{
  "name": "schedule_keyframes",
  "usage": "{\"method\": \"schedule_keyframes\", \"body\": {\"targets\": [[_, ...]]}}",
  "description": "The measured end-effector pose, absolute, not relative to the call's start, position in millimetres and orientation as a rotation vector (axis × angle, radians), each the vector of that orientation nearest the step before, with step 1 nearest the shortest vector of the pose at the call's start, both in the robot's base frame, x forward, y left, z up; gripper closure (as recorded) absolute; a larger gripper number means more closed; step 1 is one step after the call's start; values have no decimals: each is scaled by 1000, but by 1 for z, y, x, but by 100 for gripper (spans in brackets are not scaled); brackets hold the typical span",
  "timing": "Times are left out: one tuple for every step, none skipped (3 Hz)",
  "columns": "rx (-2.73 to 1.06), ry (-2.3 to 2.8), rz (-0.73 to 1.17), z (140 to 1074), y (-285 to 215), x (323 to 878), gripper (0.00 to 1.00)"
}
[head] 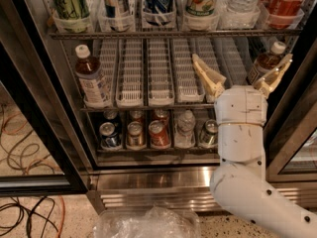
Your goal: Pick water bottle from top shelf of fridge
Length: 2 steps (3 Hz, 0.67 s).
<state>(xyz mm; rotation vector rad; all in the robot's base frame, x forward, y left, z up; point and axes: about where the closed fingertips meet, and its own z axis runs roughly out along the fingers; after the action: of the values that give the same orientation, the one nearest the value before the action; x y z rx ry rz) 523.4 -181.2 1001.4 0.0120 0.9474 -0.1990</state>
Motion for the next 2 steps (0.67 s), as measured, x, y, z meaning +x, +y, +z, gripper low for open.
{"method": "schedule_keyframes", "body": {"targets": [[0, 976, -163, 1011, -179, 515, 0], [-28, 1031, -127, 1029, -182, 499, 0]]}}
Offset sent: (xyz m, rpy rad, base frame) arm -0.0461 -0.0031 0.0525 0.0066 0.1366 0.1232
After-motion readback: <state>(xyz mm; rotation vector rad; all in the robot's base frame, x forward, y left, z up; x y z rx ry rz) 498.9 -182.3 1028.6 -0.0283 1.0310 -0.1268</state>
